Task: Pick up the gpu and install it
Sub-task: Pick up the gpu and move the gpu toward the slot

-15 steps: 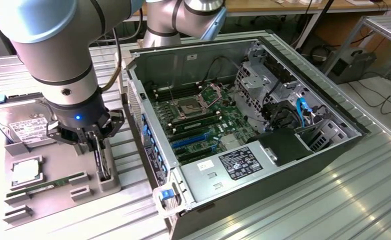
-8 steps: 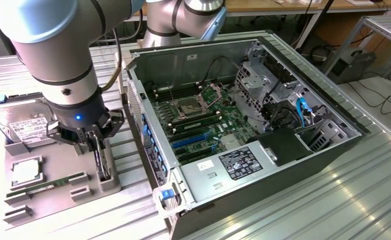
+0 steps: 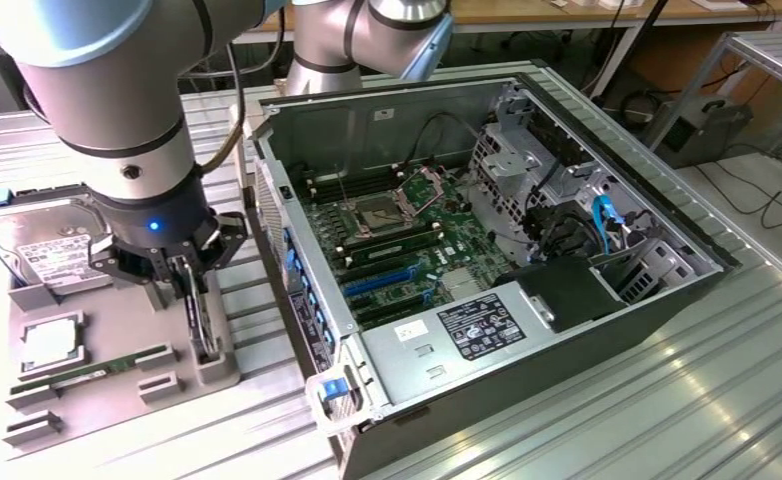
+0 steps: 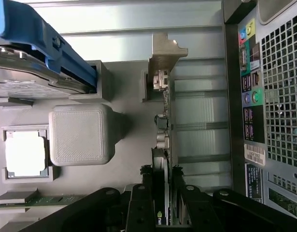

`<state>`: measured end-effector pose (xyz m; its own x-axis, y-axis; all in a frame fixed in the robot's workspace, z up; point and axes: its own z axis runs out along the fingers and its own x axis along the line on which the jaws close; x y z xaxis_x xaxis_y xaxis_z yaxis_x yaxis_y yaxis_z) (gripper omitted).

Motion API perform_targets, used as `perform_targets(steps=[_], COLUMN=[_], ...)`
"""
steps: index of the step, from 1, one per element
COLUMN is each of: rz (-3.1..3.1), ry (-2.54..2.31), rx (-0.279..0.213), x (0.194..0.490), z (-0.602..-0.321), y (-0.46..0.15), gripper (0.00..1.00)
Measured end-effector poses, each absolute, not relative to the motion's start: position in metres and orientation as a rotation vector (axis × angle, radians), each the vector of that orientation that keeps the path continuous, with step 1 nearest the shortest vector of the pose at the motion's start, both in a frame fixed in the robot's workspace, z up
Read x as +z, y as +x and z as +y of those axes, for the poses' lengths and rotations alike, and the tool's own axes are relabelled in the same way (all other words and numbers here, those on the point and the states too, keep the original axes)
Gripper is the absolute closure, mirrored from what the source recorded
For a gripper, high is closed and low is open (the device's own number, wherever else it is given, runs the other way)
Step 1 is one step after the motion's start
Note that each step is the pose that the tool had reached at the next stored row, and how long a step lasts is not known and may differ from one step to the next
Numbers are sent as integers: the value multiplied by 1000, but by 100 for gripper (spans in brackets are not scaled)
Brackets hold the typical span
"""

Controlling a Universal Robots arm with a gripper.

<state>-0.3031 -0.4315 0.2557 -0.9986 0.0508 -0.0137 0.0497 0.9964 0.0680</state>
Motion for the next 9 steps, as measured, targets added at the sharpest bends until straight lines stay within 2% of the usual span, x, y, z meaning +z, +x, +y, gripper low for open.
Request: perform_targets(steps=[9], rz=[3128], ry=[45], rx=[108], x=[293], z=[-431], y=[-303], gripper=[74])
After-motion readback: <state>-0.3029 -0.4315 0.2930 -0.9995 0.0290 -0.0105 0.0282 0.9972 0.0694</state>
